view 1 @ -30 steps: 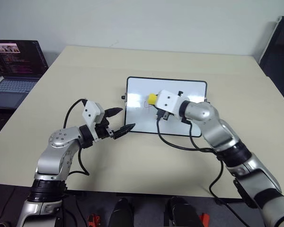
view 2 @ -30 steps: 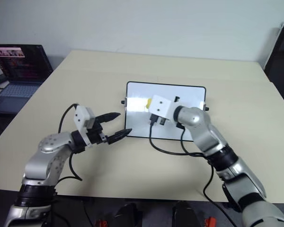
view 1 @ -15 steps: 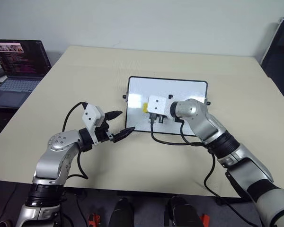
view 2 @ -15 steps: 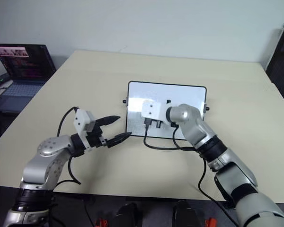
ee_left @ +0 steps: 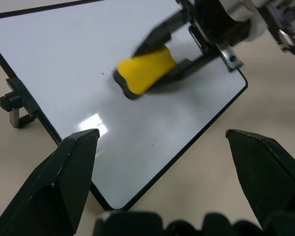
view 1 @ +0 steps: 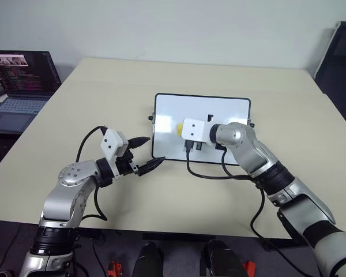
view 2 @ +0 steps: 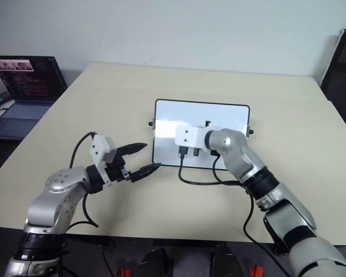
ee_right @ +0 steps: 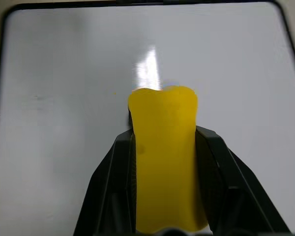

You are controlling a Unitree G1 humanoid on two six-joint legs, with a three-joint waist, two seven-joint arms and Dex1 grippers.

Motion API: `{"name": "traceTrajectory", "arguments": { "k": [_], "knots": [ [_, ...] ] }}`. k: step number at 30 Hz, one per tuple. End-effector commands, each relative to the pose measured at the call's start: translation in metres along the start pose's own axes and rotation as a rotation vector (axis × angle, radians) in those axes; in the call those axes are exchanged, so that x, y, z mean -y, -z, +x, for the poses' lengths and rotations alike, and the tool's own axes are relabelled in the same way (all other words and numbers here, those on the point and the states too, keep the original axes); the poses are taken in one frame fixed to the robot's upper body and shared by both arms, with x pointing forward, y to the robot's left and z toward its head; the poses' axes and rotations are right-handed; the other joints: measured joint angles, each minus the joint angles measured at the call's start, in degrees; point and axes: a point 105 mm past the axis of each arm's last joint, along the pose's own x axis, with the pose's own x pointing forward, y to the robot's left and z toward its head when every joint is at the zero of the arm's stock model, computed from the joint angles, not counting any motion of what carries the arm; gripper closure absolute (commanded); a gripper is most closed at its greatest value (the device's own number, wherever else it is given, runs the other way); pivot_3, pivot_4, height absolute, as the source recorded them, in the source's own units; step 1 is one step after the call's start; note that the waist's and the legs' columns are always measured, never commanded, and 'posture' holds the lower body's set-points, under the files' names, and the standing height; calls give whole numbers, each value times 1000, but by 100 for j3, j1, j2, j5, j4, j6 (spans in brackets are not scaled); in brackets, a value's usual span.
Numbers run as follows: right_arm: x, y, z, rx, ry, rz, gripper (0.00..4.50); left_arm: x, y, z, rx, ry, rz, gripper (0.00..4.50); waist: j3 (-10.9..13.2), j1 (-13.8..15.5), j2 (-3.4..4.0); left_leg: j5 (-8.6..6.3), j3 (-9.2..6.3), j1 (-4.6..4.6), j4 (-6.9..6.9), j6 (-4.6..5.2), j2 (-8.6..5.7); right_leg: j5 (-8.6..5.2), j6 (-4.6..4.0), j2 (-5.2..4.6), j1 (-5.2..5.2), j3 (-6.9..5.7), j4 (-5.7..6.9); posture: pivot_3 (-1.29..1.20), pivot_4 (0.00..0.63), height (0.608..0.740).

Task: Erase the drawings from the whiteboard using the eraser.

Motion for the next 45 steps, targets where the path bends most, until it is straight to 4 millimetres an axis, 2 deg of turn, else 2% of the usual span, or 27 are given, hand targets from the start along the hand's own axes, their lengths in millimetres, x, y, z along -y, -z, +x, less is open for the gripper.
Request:
{"name": "traceTrajectory", "arguments": {
  "k": [1,5,7,9,13,15,20,24,29,33,35,39,42,45],
  "knots": [
    [5,9,0,-26,24,6,3201,0,-11,-1,32,-3,30,0,-1,21,-1,0,-1,0,0,0,0,0,0,0,2,-1,-2,0,150,740],
    [-24,18,-1,-62,-139,35,3201,0,-10,-2,30,-6,28,0,-1,13,-1,0,0,0,-2,0,1,-1,1,0,2,-1,-3,0,150,740],
    [-31,20,-3,-65,-186,37,3201,0,-10,-2,31,-8,27,0,-1,14,-1,0,-1,0,-2,0,1,-1,1,0,2,-2,-2,0,150,740],
    [-26,18,-2,-55,-155,30,3201,0,-9,-2,30,-10,27,0,-1,12,-1,0,-1,0,-1,0,1,-1,1,0,3,-1,-3,0,150,740],
    [10,2,6,-2,52,3,3201,0,-9,-2,31,-12,27,0,-1,-11,-1,1,-1,6,0,1,0,4,-6,0,2,0,2,0,150,740],
    [17,-1,9,11,93,2,3201,1,-9,-2,32,-11,27,0,0,-23,-1,3,-1,6,-1,3,0,10,-9,0,-1,0,4,0,150,740],
    [8,13,13,-36,36,42,3201,1,-9,-2,32,-11,27,0,-1,-11,-1,6,-1,5,-1,4,0,10,-8,0,2,0,-4,0,150,740],
    [-10,31,2,-91,-67,74,3201,2,-8,-3,32,-11,26,0,-1,15,-1,5,-1,5,-5,4,1,6,-4,0,3,-1,-4,0,150,740],
    [-14,42,-11,-125,-85,102,3202,1,-8,-2,36,-7,23,0,-2,25,-2,6,-1,5,-2,4,0,6,-4,0,3,-1,-3,0,150,740],
    [-14,37,-14,-100,-69,127,3202,1,-9,1,41,1,22,0,-2,26,-2,6,-1,6,-1,4,0,8,-7,-1,2,0,-2,0,150,740],
    [-4,20,-17,-17,1,210,3207,0,-11,2,53,0,22,0,-2,28,-3,6,-1,6,-1,4,0,8,-7,-1,3,0,-3,0,150,740],
    [14,1,-39,116,138,385,3217,-1,-19,4,97,-3,16,0,0,27,-1,6,-1,-6,-4,4,0,7,-5,-1,-2,-1,-5,0,150,740],
    [11,8,-64,127,197,488,3218,1,-21,4,113,1,15,0,1,37,-1,3,-1,-15,-13,1,0,-3,18,-1,-6,-2,-9,0,150,740],
    [-1,15,-92,137,253,612,3218,4,-21,4,113,13,23,0,1,41,-1,-4,-6,-14,-28,-7,0,-10,29,-1,-6,-7,-8,0,150,740]
  ]
}}
